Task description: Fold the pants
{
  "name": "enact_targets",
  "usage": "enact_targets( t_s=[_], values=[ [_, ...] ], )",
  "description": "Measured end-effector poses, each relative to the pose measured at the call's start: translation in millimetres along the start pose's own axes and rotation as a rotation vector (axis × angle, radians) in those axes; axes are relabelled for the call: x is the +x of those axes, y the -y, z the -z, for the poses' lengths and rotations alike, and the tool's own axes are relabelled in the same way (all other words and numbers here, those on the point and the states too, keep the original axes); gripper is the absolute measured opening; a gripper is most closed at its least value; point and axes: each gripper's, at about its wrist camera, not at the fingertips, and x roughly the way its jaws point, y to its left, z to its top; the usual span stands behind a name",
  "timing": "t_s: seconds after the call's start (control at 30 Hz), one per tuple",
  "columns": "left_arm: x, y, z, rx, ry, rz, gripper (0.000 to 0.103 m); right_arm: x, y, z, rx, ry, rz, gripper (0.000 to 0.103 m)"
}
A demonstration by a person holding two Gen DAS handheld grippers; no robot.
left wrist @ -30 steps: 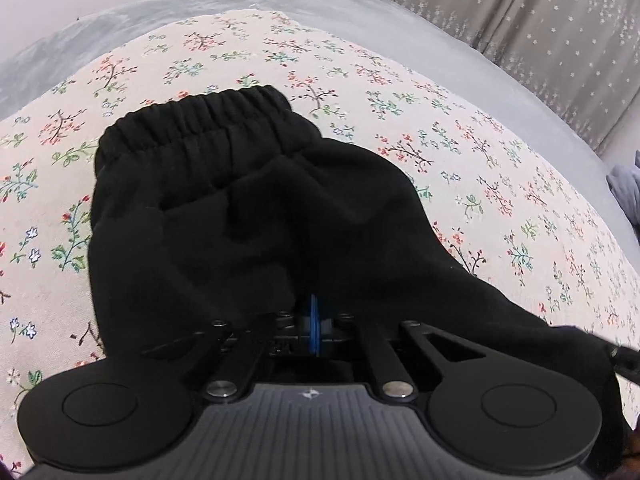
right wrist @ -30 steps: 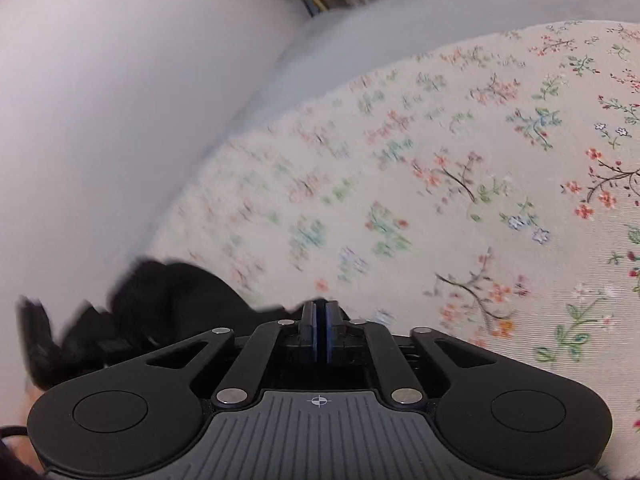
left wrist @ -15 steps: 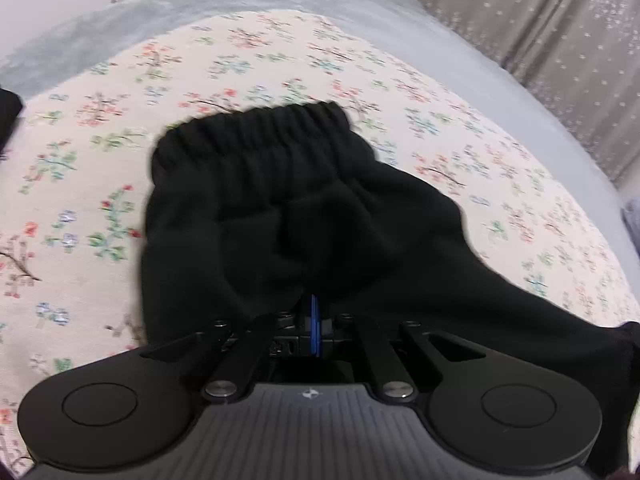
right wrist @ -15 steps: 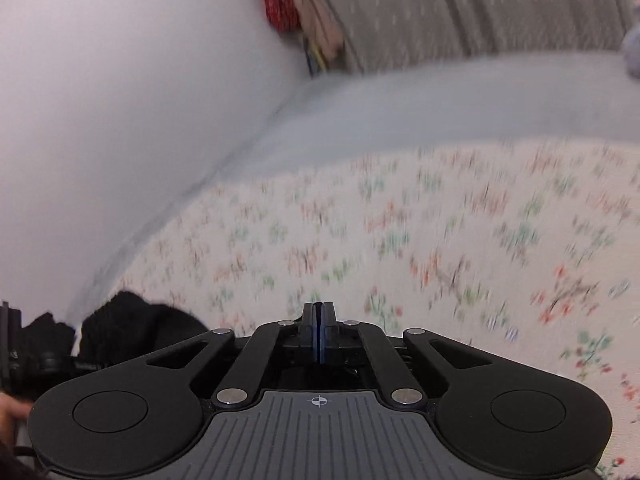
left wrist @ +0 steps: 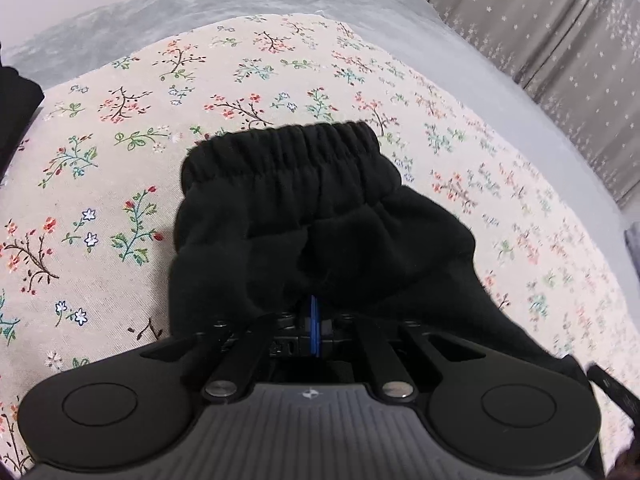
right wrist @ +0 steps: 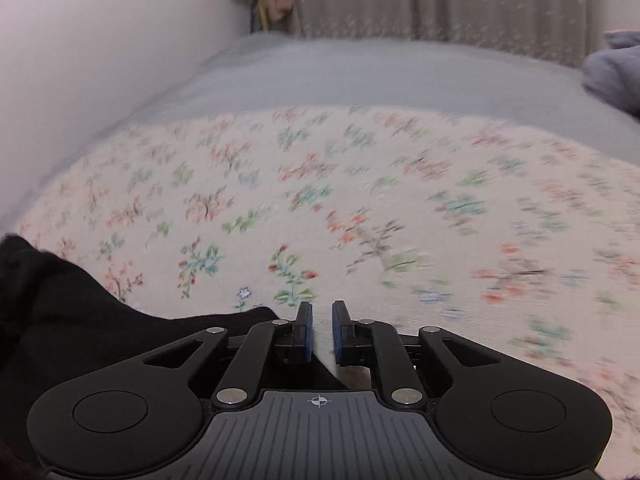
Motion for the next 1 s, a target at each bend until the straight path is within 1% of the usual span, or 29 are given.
enact_targets(
  t_s=[0.07,0.13,0.17,0.2,0.23,0.27,0.3,0.4,0.43,0.47,0.5,0.53,0.6,0.67,0.7,0.73,0.77,0.83,0.87,0.93,0.97,1.0],
  values=[
    [-4.5,-1.7,-2.2,0.002,0.017,-0.001,0.0,-30.7,7.0,6.9,0.05,0.026,-0.081,0.017],
    [-3.8,-5.9,-4.7,-0.012,0.015,0.005,0.0,-50.9,5.5,20.6,0.048,0.016,-0.117,0.032],
    [-2.6,-8.6,-5.8,-0.023,0.009,0.012,0.0,-53.2,2.6,29.6,0.046,-0.022,-0.13,0.034],
    [-2.2,-11.2,-6.2,-0.033,0.006,0.016,0.0,-49.9,0.3,39.7,0.05,-0.089,-0.141,0.034],
    [-1.2,-13.7,-6.6,-0.041,0.002,0.022,0.0,-45.3,-1.2,52.2,0.044,-0.151,-0.139,0.034],
    [-0.8,-15.1,-7.0,-0.046,0.0,0.026,0.0,-46.8,-1.2,63.5,0.03,-0.164,-0.126,0.034],
    [-1.1,-16.5,-7.0,-0.051,0.0,0.03,0.0,-54.8,0.7,71.8,0.028,-0.145,-0.118,0.034],
    [-5.2,-21.6,-7.8,-0.055,0.007,0.031,0.0,-85.9,17.5,83.8,0.12,-0.173,-0.1,0.034],
    [-5.8,-22.0,-8.2,-0.055,0.013,0.032,0.0,-97.5,22.7,87.4,0.129,-0.195,-0.083,0.034],
    [-7.2,-21.1,-7.6,-0.051,0.013,0.036,0.0,-113.0,26.3,90.3,0.114,-0.197,-0.041,0.034],
    [-7.8,-20.6,-7.8,-0.042,0.013,0.04,0.0,-130.6,29.9,93.6,0.091,-0.179,-0.008,0.034],
    [-9.0,-20.7,-7.5,-0.033,0.015,0.043,0.0,-151.4,33.3,95.8,0.081,-0.156,0.006,0.034],
    [-12.7,-21.1,-7.5,-0.025,0.018,0.052,0.0,-195.3,45.2,101.3,0.128,-0.118,-0.001,0.035],
    [-21.9,-19.4,-6.6,0.003,0.02,0.08,0.0,-233.1,53.5,110.3,0.166,-0.08,-0.007,0.039],
    [-29.7,-16.5,-3.7,0.032,0.031,0.101,0.01,-248.4,54.4,115.1,0.171,-0.062,0.008,0.043],
    [-37.9,-12.4,1.0,0.075,0.047,0.12,0.017,-262.1,54.5,121.6,0.165,-0.046,0.026,0.046],
    [-44.9,-8.3,6.5,0.121,0.062,0.135,0.018,-271.4,52.8,128.0,0.154,-0.035,0.041,0.046],
    [-53.2,-1.3,17.6,0.211,0.077,0.17,0.018,-279.2,47.4,140.5,0.133,-0.021,0.061,0.047],
    [-53.0,0.4,22.4,0.238,0.07,0.188,0.019,-277.9,44.9,147.7,0.129,-0.023,0.052,0.047],
    [-45.2,-1.3,29.4,0.252,0.019,0.211,0.021,-270.1,39.7,160.5,0.144,-0.045,0.008,0.047],
    [-37.8,-4.1,30.2,0.242,-0.012,0.2,0.021,-262.0,37.5,167.1,0.148,-0.068,-0.03,0.047],
    [-31.1,-9.7,30.5,0.229,-0.026,0.174,0.02,-253.4,36.2,173.8,0.153,-0.101,-0.07,0.047]
  ],
)
